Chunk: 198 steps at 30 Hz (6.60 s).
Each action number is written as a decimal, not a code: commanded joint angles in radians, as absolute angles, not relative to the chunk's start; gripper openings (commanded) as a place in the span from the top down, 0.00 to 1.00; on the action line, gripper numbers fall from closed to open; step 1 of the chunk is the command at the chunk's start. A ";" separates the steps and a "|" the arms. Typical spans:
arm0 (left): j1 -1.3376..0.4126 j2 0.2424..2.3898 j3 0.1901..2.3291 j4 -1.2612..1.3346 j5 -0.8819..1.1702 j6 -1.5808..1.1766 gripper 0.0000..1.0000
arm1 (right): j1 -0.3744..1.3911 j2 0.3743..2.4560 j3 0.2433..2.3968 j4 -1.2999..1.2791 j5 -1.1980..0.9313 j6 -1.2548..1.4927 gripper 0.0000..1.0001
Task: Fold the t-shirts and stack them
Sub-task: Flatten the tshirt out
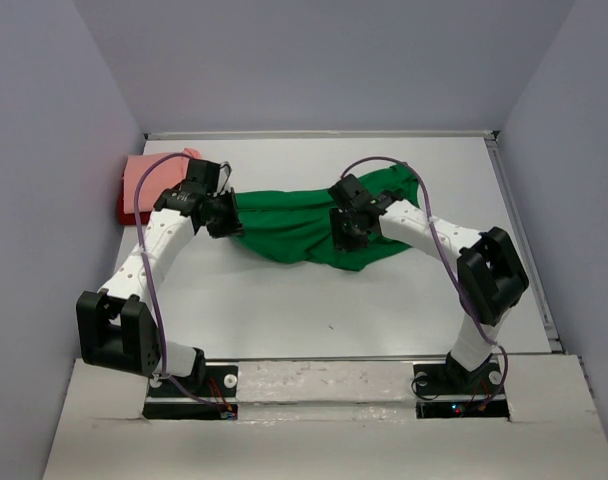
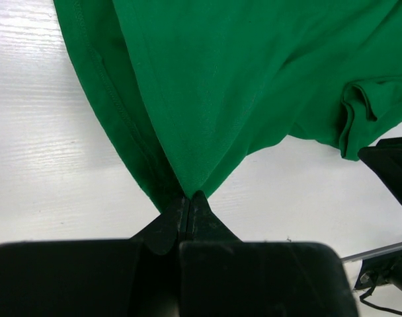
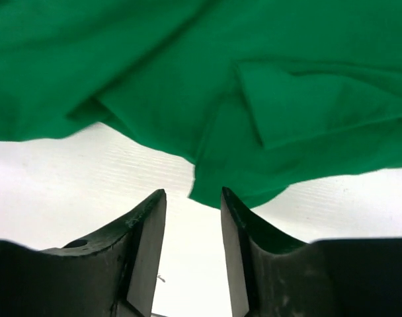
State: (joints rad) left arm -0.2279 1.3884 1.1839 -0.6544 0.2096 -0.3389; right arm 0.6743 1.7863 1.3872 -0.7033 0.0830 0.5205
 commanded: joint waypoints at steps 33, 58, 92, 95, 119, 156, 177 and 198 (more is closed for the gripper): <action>-0.232 1.370 1.186 -0.643 0.229 -0.325 1.00 | 0.522 1.878 1.420 -0.655 0.035 0.390 0.59; -0.232 1.378 1.180 -0.638 0.230 -0.321 1.00 | 0.522 1.822 1.318 -0.627 0.044 0.433 0.81; -0.264 0.977 1.582 -0.739 -0.055 -0.325 1.00 | 0.512 1.350 1.974 -1.249 0.672 0.377 1.00; -0.262 0.921 1.589 -0.724 -0.081 -0.354 1.00 | 0.512 1.289 1.991 -1.284 0.721 0.393 1.00; -0.324 1.052 1.638 -0.876 -0.296 -0.333 1.00 | 0.284 1.361 1.871 -1.039 0.588 0.206 1.00; -0.557 1.169 2.129 -0.842 -0.465 -0.226 1.00 | 0.540 1.358 2.370 -0.727 0.608 -0.267 1.00; -0.598 1.167 2.005 -0.853 -0.594 -0.219 1.00 | 0.646 1.164 1.902 -0.609 0.642 -0.390 1.00; -0.603 1.207 2.039 -0.851 -0.641 -0.198 1.00 | 0.718 0.971 1.814 -0.516 0.948 -0.592 1.00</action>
